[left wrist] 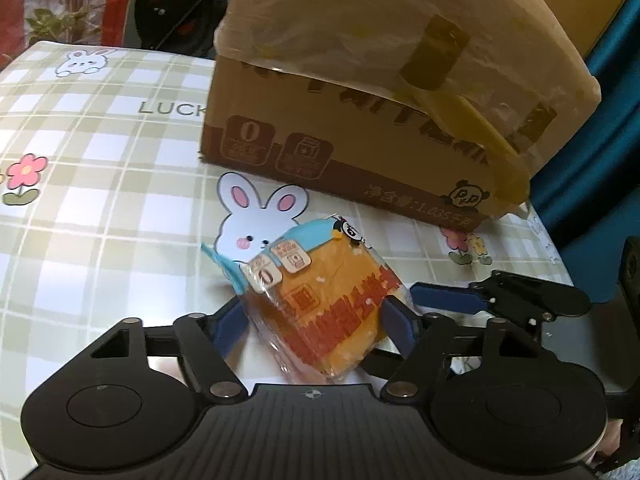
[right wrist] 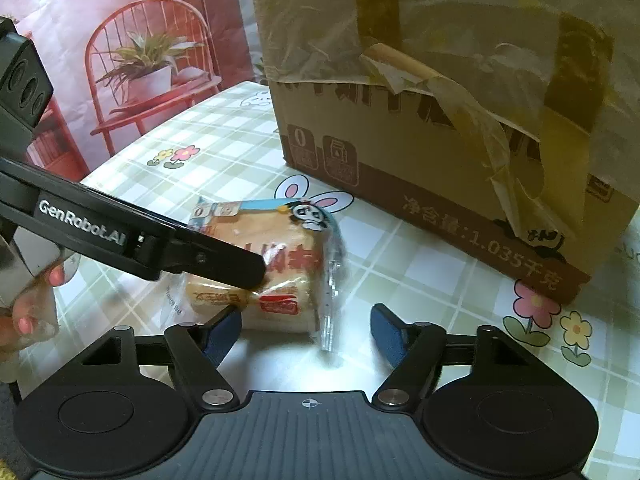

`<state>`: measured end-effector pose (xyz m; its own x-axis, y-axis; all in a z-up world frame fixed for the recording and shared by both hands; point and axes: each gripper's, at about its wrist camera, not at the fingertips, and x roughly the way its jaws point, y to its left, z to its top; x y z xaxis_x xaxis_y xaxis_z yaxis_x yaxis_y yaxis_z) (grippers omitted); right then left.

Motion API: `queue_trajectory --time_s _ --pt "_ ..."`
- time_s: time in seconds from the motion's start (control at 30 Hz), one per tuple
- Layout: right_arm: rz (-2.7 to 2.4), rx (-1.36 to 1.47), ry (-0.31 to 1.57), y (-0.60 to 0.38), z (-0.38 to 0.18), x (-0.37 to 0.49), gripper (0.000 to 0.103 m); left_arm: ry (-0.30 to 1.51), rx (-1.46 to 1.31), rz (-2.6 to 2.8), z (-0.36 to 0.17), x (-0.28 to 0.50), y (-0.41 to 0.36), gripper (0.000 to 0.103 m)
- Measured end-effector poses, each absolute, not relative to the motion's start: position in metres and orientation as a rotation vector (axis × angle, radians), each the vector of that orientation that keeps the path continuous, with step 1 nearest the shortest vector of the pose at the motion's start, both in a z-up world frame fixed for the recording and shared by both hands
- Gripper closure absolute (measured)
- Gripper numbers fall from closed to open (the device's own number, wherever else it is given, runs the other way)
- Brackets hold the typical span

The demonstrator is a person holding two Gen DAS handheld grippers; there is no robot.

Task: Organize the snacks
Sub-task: 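Grasp the bread packet with the left tool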

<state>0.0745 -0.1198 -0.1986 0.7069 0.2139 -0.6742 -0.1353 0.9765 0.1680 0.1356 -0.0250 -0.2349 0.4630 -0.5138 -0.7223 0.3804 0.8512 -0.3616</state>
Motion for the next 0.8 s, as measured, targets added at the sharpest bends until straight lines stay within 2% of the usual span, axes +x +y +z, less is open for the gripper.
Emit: queue_trajectory --time_s 0.17,0.37,0.8 --pt "0.226 0.118 0.757 -0.120 -0.201 0.076 0.043 0.931 -0.146 -0.581 -0.233 0.136 -0.030 0.040" --pt "0.236 0.061 0.716 -0.112 -0.190 0.070 0.063 0.883 -0.090 -0.578 -0.218 0.128 -0.032 0.046" --pt "0.248 0.017 0.663 -0.109 -0.166 0.053 0.065 0.823 -0.074 -0.583 -0.198 0.112 -0.025 0.046"
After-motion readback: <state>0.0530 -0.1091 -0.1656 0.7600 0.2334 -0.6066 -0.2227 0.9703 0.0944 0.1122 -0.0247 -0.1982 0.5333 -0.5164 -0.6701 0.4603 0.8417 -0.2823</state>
